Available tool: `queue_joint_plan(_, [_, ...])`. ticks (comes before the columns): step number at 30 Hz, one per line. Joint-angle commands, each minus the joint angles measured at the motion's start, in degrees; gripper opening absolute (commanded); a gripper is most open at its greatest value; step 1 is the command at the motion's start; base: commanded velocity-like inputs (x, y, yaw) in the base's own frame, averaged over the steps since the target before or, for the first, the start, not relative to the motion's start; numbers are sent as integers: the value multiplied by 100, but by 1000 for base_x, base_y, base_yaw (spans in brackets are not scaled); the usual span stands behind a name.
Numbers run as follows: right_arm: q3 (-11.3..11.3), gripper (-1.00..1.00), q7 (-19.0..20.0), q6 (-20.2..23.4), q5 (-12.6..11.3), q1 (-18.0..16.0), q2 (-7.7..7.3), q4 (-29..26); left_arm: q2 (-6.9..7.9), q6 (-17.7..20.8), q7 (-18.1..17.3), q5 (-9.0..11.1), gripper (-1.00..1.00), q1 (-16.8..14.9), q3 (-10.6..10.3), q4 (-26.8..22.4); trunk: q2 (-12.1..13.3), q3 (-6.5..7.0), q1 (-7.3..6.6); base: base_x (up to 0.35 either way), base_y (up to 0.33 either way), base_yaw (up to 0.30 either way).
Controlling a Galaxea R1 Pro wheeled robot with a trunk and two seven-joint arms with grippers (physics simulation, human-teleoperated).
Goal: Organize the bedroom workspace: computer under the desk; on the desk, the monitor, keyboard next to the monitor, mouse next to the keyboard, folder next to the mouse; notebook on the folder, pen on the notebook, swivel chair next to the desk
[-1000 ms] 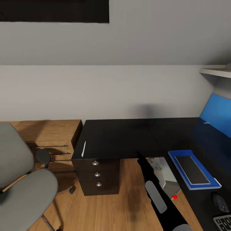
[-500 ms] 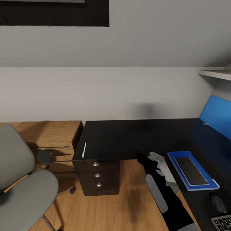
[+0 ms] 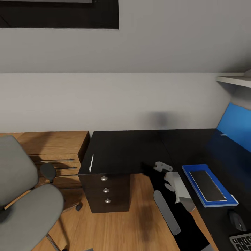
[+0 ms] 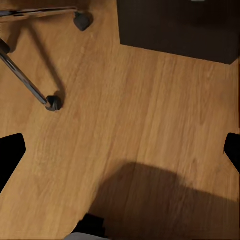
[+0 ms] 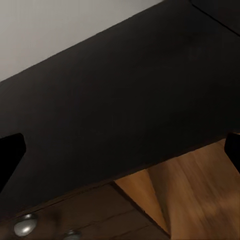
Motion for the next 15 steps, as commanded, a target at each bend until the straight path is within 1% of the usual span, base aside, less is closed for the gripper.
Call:
queue_joint_plan(1, [105, 100, -31, 19, -19, -5, 0, -4, 13, -227, 39, 50, 100, -1, -48, -9, -5, -7, 0, 0, 0, 0])
queue_joint_plan(5, [337, 100, -30, 13, 0, -5, -8, -6, 20, -355, 38, 51, 100, -1, -48, -14, -5, -14, 0, 0, 0, 0])
queue_joint_plan(6, [360, 100, -33, 9, 2, -5, -11, -7, 21, -364, 38, 51, 100, 0, -48, -16, -5, -15, 0, 0, 0, 0])
queue_joint_plan(7, [444, 100, -32, -12, 9, -4, -26, 3, 37, -394, 38, 55, 100, 1, -20, -25, -5, -16, 0, 0, 0, 0])
queue_joint_plan(10, [463, 100, -32, -15, 15, -4, -15, 10, 61, -403, 38, 64, 100, 1, -10, -201, -5, -16, 0, 0, 0, 0])
queue_joint_plan(12, [531, 100, -37, -21, 32, -4, -5, 60, 190, -406, 34, 89, 100, 1, -8, -431, -5, -16, 0, 0, 0, 62])
queue_joint_plan(13, [638, 100, -39, -64, 41, -4, -2, 132, 275, -408, 30, 103, 100, 1, -7, -534, -5, -18, 0, 0, 0, 162])
queue_joint_plan(15, [760, 100, -45, -157, 58, -4, -1, 226, 335, -408, 27, 130, 100, 8, -6, -672, -5, -22, 0, 0, 0, 192])
